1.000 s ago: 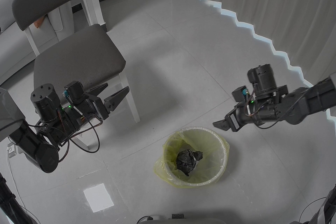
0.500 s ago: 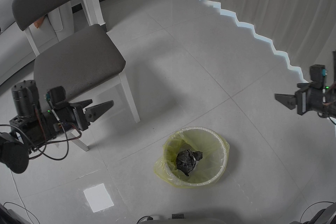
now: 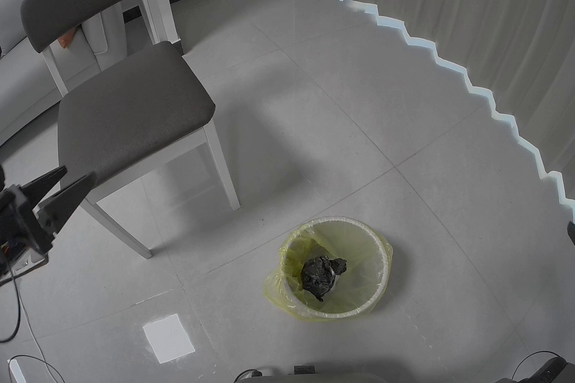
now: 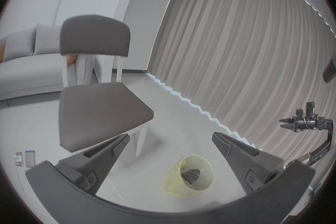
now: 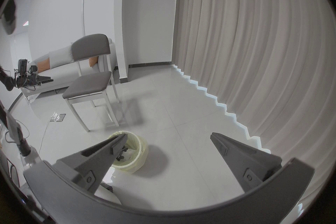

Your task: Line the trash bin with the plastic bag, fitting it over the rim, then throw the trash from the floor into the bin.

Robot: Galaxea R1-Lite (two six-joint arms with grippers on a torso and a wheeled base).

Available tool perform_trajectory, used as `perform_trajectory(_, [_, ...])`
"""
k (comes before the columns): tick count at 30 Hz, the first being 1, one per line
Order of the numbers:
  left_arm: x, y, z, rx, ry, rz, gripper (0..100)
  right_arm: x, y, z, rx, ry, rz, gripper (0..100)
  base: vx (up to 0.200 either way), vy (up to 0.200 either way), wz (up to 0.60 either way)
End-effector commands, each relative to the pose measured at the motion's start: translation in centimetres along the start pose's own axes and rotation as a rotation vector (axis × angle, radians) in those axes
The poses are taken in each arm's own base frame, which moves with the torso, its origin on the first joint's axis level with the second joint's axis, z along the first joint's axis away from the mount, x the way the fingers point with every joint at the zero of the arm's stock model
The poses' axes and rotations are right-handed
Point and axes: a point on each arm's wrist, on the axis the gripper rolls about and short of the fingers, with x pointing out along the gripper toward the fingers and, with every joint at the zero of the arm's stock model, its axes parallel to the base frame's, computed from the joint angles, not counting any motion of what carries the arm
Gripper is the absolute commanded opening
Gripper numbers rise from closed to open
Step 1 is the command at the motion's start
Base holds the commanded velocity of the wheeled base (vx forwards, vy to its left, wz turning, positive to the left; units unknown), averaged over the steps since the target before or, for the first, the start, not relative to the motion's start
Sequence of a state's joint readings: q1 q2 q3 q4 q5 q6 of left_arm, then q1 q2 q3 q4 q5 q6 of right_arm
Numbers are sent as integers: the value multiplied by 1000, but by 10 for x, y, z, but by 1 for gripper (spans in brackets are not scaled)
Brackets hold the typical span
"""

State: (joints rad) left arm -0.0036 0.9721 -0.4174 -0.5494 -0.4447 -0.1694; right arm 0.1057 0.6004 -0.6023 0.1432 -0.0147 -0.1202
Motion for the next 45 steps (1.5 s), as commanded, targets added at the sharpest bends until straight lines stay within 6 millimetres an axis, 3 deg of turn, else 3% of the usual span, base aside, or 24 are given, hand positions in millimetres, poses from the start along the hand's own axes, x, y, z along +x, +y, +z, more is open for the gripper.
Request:
perform_trajectory(1, [-106, -47, -26, 111, -192, 31, 100, -75, 16, -90, 5, -188, -31, 100, 0, 0, 0])
perform_trajectory(3, [-111, -49, -30, 110, -190, 27, 100, -76, 18, -94, 14, -192, -38, 100, 0, 0, 0])
perform_trajectory(10, [-149, -57, -76, 127, -184, -57, 100, -61, 21, -122, 59, -110, -32, 100, 0, 0, 0])
perform_trajectory(11, [-150, -57, -78, 129, -184, -60, 100, -61, 21, -123, 59, -107, -32, 100, 0, 0, 0])
perform_trajectory(15, [-137, -44, -107, 202, -101, 69, 100, -29, 22, -159, 56, -134, -69, 100, 0, 0, 0])
perform_trajectory(18, [-132, -39, -121, 250, -81, 96, 100, -29, 22, -159, 80, -140, -89, 100, 0, 0, 0])
perform_trajectory(19, [-127, -34, -141, 279, -50, 114, 100, -29, 22, -160, 108, -122, -106, 100, 0, 0, 0])
perform_trajectory(25, [-130, -34, -146, 256, -68, 163, 100, -29, 21, -159, 117, -131, -106, 100, 0, 0, 0])
perform_trajectory(29, [-131, -31, -146, 302, -70, 317, 100, -29, 22, -159, 67, -135, -102, 100, 0, 0, 0])
perform_trajectory(36, [-131, -30, -147, 278, -65, 344, 100, -29, 21, -159, 79, -134, -123, 100, 0, 0, 0])
perform_trajectory(45, [-132, -27, -151, 155, -51, 448, 100, -29, 21, -159, 129, -133, -110, 100, 0, 0, 0])
